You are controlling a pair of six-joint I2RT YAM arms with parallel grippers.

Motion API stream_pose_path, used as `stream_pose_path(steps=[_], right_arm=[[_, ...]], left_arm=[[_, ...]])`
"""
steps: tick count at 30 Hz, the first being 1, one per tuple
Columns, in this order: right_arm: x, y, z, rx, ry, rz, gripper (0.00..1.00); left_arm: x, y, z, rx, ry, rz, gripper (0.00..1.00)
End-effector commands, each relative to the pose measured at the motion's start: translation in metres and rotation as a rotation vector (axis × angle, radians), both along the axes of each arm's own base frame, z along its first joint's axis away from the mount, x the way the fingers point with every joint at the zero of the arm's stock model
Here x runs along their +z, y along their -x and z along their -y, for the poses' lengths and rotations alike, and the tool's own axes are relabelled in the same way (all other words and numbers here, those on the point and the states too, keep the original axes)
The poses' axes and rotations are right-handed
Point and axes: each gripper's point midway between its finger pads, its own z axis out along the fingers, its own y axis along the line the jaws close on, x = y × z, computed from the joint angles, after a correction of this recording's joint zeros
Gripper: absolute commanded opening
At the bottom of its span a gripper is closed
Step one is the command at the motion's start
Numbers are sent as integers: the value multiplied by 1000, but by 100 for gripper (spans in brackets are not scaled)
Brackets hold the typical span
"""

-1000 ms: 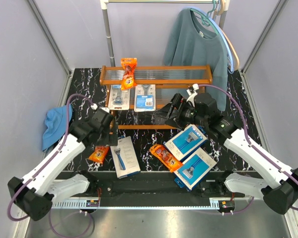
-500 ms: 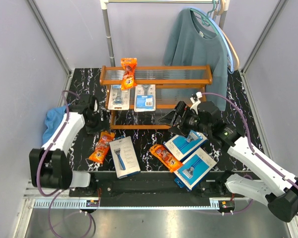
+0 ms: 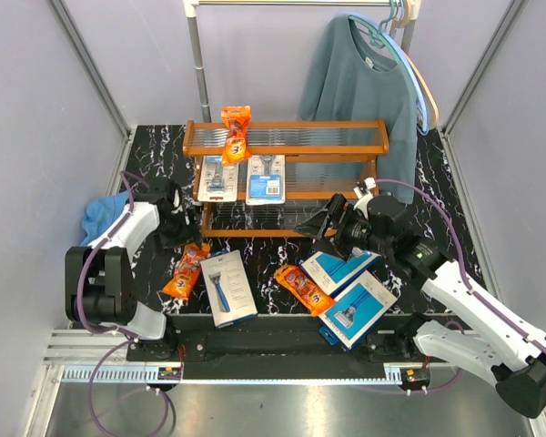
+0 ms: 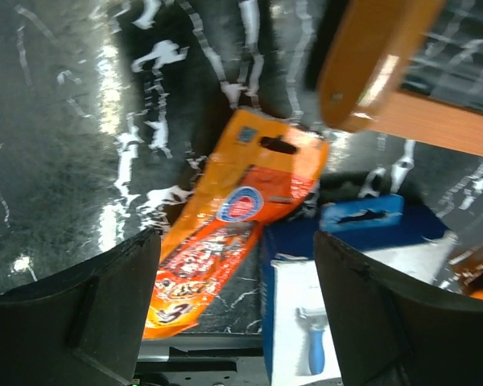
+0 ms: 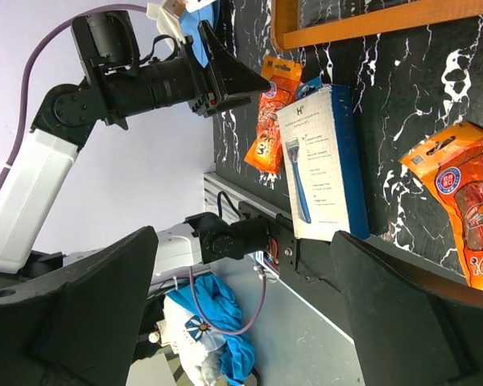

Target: Place and organize the shaving razors onto the shelf

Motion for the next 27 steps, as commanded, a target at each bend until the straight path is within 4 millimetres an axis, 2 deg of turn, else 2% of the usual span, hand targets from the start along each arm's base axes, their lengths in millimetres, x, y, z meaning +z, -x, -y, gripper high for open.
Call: stream_pose_path(steps=[1,3,4,7,10,12,13,15,16,17,19,24,27], right_arm=[[7,0,0,-8,-30,20,100],[6,0,1,-11,-32,18,100],[7,1,1,-10,-35,20,100],[6,2,2,-12,-38,19,100],[5,3,4,-15,-40,19,100],[5,4,4,-12,-41,17,100],[3,4,4,-14,-39,15,100],[3,5,5,-16,-42,14,100],[3,6,5,-14,-43,14,100],[3,6,5,-15,-43,14,100],[2,6,6,-17,-44,14,100],[0,6,6,-19,-42,10,100],[0,6,6,-15,-39,10,100]], left_arm=[[-10,-7,-12,15,-36,16,76],[-21,-5,-10,7,-21,-17,73],[-28,-4,-8,6,-7,-36,67],[-39,-1,-7,8,8,-59,63],[-42,-1,-4,0,29,-72,54],[-44,-2,-2,-8,37,-81,52],[-45,-1,-1,-14,44,-91,39],[-46,0,-1,-13,42,-96,24],[-46,0,-1,-13,42,-94,8],[-45,-1,-2,-11,40,-90,2],[-44,-1,-9,11,31,-86,0],[-37,-3,-10,16,33,-66,0],[-23,-4,-9,22,45,-37,0]])
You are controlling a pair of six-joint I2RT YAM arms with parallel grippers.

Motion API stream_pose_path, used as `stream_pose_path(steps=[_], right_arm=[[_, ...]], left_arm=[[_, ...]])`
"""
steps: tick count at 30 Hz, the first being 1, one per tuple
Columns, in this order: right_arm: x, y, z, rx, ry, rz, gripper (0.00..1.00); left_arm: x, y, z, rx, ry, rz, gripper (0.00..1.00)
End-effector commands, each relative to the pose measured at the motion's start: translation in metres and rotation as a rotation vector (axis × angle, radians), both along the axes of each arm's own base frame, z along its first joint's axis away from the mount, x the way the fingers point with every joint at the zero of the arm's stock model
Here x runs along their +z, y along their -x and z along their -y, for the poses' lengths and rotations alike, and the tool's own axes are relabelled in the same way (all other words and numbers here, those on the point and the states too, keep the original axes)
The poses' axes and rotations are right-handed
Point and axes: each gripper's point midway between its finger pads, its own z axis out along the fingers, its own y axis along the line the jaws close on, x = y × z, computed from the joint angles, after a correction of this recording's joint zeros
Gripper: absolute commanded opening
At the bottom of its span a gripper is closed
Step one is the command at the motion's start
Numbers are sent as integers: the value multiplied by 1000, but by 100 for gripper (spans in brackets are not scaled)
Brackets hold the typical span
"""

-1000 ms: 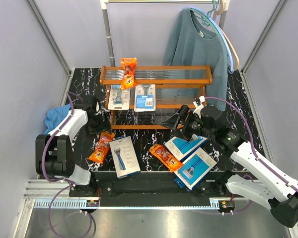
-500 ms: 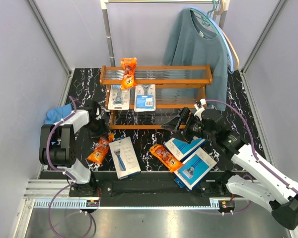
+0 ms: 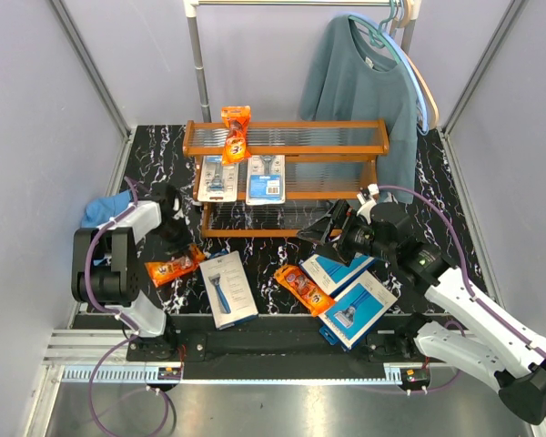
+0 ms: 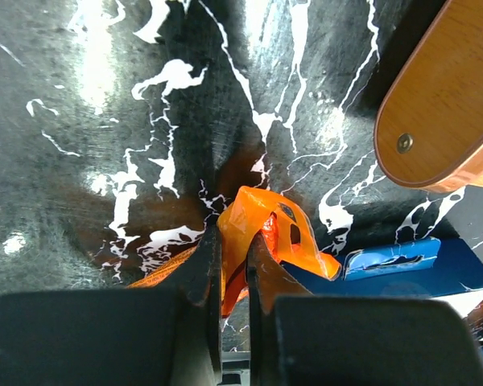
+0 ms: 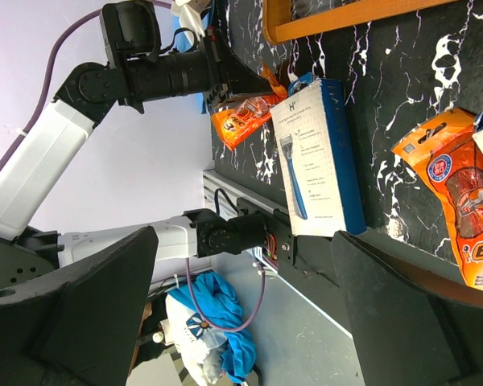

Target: Place and organize the shaving razors onto the shelf

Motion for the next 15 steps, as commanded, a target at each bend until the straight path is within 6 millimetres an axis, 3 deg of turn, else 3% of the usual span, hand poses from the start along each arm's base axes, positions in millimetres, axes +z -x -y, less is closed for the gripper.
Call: stream_pose_path(steps=[1,8,15], right_arm=[[10,-2,-1,-3,-29,31,100],[14,-5,-7,22,-12,44,100],[22,-6,-33,82,50,104,100]], left_arm=[[26,-12,-3,9,4,91,0],[97,-22,5,45,49,280,0],[177,-12,48,32,309,466,0]])
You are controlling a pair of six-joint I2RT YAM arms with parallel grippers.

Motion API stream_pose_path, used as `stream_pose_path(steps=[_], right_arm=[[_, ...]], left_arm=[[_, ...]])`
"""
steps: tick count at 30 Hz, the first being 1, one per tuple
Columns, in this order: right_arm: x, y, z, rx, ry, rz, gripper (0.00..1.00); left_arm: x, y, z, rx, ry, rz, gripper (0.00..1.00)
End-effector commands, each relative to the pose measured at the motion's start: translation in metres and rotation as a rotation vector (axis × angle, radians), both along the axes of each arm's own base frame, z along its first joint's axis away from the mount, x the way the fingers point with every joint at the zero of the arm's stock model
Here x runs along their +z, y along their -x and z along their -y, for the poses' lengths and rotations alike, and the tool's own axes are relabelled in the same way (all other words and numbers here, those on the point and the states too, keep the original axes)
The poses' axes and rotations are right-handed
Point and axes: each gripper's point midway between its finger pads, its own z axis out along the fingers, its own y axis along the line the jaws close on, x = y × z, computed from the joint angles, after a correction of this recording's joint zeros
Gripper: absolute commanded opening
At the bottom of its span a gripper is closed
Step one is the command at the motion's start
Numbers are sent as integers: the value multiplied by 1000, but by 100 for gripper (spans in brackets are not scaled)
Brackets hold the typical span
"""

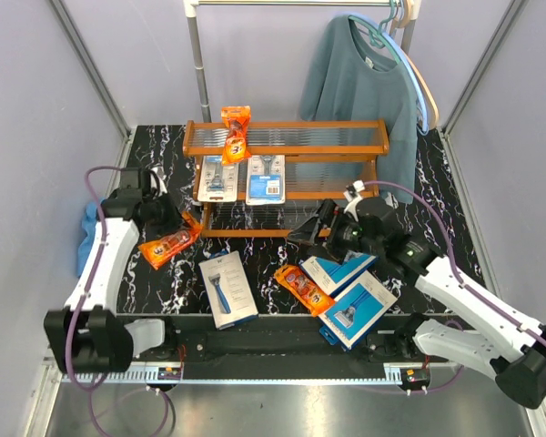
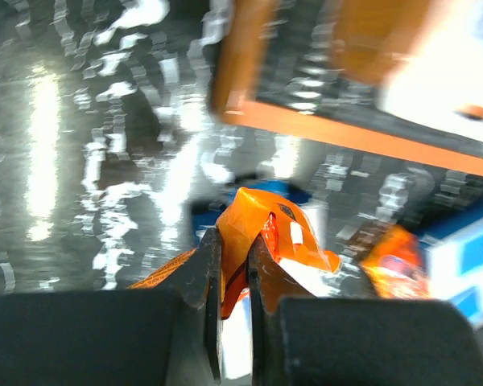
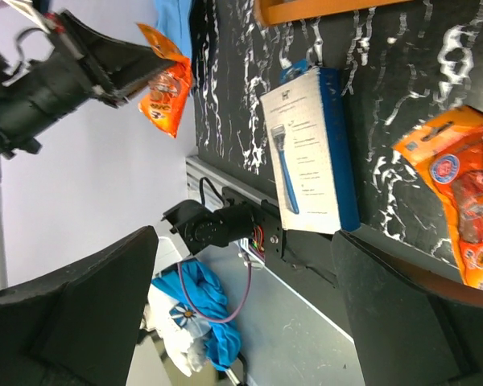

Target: Place and organize the shaving razors onto the shelf

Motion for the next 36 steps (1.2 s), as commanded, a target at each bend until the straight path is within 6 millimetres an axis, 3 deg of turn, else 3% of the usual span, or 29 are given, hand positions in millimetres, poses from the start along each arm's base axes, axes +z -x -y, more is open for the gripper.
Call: stream_pose_path(steps=[1,7,8,9,11,12,18,24,31,36], right_arm=[[38,-5,-22,44,-8,134,100],[45,2,-64,113,-8,221,100],[54,-1,-73,115,-52,262,100],[51,3,-78,119,-58,276,100],[55,2,-88,116,-90,317,100],[57,1,-92,106,-100,338,100],[63,14,-121,111,-126,435,100],[61,18,-146,114,-170,476,99],[67,19,-179,167,-250,523,94],[64,13,-188,162,-243,527,89]], left_arm=[[55,8,36,-42,224,94,0],[104,21,70,-54,480,186,0],[110,22,74,-49,519,196,0],[128,23,81,-42,595,237,0],[134,23,85,-11,666,245,0],[151,22,88,10,731,282,0],[176,16,90,110,871,335,0],[189,14,92,158,983,351,0],[190,14,96,163,1052,339,0],[192,15,99,155,1102,326,0]])
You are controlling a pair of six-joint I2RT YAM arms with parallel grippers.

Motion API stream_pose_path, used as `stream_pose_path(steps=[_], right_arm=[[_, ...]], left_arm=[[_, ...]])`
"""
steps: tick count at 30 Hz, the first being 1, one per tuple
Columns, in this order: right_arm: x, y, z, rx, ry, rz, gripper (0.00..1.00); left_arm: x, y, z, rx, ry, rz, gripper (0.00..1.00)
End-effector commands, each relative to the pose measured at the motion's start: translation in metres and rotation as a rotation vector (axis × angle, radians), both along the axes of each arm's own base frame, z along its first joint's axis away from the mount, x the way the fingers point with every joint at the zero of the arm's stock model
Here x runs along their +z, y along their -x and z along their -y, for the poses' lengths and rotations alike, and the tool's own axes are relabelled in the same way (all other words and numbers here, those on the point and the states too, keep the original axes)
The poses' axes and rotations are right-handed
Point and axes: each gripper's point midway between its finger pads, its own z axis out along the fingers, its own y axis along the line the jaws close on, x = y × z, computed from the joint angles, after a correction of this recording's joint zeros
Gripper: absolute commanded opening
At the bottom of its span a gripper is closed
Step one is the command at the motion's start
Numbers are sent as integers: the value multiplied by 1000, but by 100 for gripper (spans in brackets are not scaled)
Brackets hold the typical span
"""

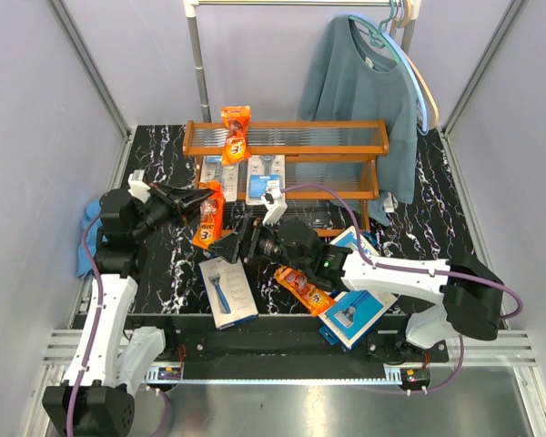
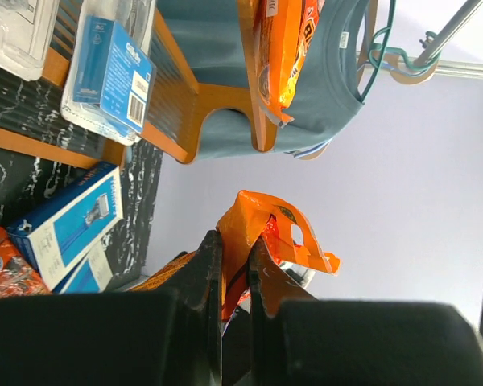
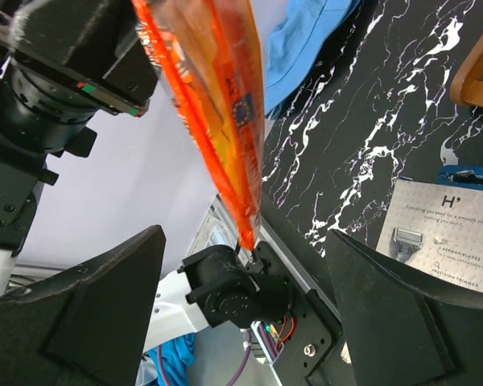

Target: Place and organize the shaving razors onto the shelf

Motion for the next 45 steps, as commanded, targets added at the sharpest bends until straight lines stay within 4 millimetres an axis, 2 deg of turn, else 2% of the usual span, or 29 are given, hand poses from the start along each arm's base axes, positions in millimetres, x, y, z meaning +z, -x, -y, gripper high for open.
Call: stream_pose_path(steps=[1,2,9,17,21,22,26,31,32,33,34,35,36,37,42,44,45], right_arm=[[43,-4,-14,3,-110,81,88],[45,-5,-14,-5,-114,87,87],[56,-13,-15,-37,-136,114,75],[51,-14,-21,-35,-133,98,55],[49,-15,-23,-27,-134,90,41],[49,-14,-24,-24,-136,90,29],[46,-14,-23,-26,-133,86,2],[47,-14,-16,-35,-134,90,0],[46,-14,-15,-35,-131,89,0],[47,-13,-14,-36,-134,90,0],[48,-14,-13,-41,-135,91,0],[47,-13,-13,-39,-134,90,0],[48,-14,-12,-41,-137,92,0],[49,-13,-11,-39,-137,92,0],[47,-14,-8,-47,-131,90,0],[48,-13,-8,-47,-131,90,0],[48,-13,-7,-47,-127,88,0]], left_arm=[[25,6,7,-47,64,83,0],[24,10,12,-69,70,77,0],[20,14,19,-101,98,55,0],[24,16,20,-109,109,74,0],[24,18,21,-109,117,78,0],[24,19,22,-112,116,81,0],[22,21,22,-116,122,77,0],[19,21,22,-113,119,79,1],[19,22,22,-114,115,82,5],[19,22,22,-114,112,86,18],[18,22,22,-115,104,92,27],[18,21,22,-117,103,93,49],[18,22,22,-117,99,96,87],[15,22,22,-115,86,93,99],[7,23,21,-114,26,64,99],[11,24,20,-119,-25,95,99],[2,25,19,-121,-52,46,99]])
